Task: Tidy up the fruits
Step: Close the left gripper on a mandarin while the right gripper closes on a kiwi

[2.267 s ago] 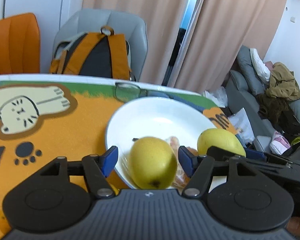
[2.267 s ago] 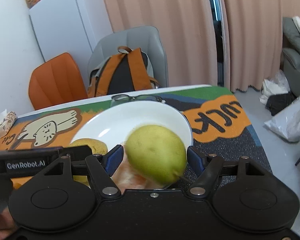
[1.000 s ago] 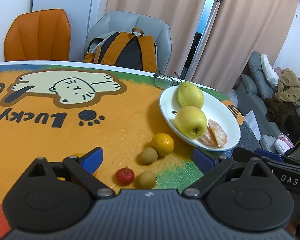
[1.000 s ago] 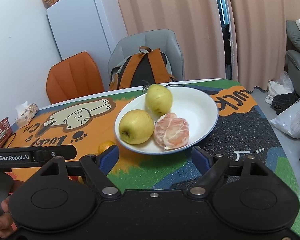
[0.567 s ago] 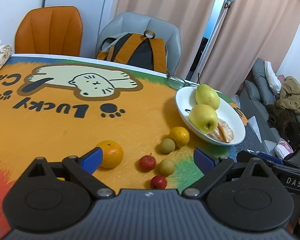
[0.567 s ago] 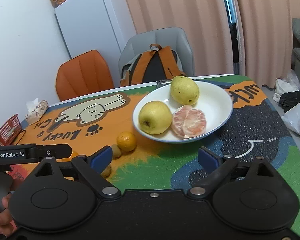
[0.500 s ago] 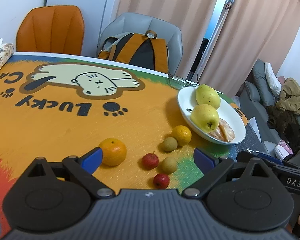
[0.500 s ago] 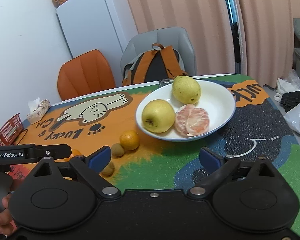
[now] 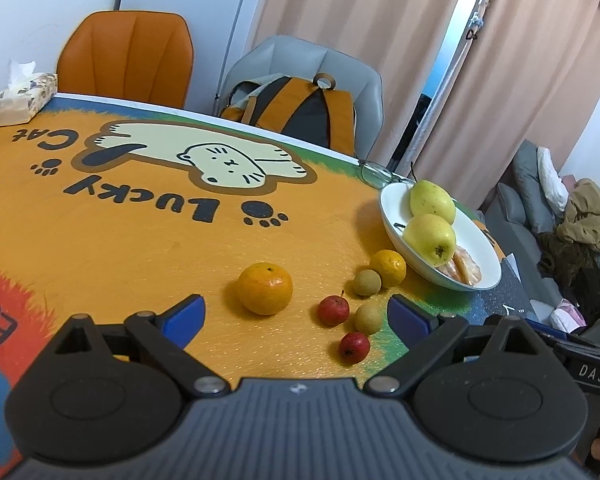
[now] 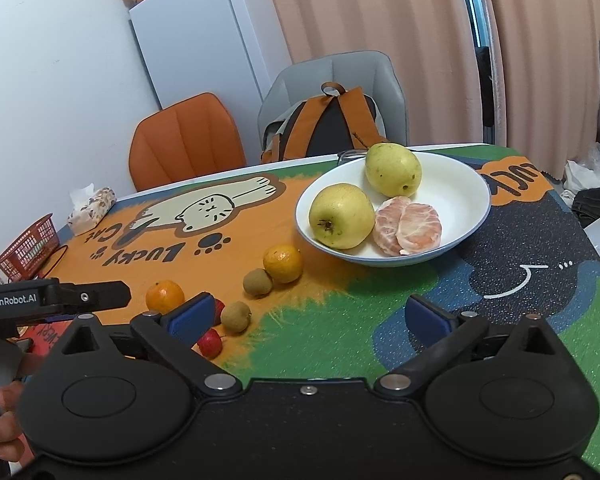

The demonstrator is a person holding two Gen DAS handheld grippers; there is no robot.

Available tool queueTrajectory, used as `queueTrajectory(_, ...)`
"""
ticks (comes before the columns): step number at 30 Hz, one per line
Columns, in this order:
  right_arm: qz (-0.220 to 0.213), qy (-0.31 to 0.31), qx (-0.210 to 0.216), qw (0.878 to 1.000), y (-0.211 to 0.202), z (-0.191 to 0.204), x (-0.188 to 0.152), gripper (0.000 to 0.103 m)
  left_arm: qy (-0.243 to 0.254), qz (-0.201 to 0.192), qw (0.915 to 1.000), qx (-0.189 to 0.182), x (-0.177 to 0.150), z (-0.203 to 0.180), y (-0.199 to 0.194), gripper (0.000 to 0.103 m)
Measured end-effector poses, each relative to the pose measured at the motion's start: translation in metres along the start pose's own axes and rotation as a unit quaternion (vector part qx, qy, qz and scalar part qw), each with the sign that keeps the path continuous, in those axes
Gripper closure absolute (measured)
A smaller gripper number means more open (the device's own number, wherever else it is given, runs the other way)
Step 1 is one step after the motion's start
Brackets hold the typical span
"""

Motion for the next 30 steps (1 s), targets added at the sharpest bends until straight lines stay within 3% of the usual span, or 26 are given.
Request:
queueTrajectory(16, 0.013, 0.001, 0.006, 1.000, 0.009, 0.011, -0.009, 0.001, -0.015, -0.007, 0.9999, 0.005, -0.002, 0.024, -0.008, 0.007)
queueTrajectory(30, 0.026, -0.012, 0.038, 0.999, 0.031, 0.035, -0.008, 0.035, -0.007, -0.013, 0.9998, 0.013, 0.000, 0.030, 0.003, 0.021)
Point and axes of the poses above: each gripper's, at about its wrist camera, not at the fingertips, and y roughly the way its jaws point, z to its left, x to its top, the point moved 1 cm from there along y, roughly the way its jaws point, and after that the axes turned 15 degrees about -y, right-handed, at the moved point
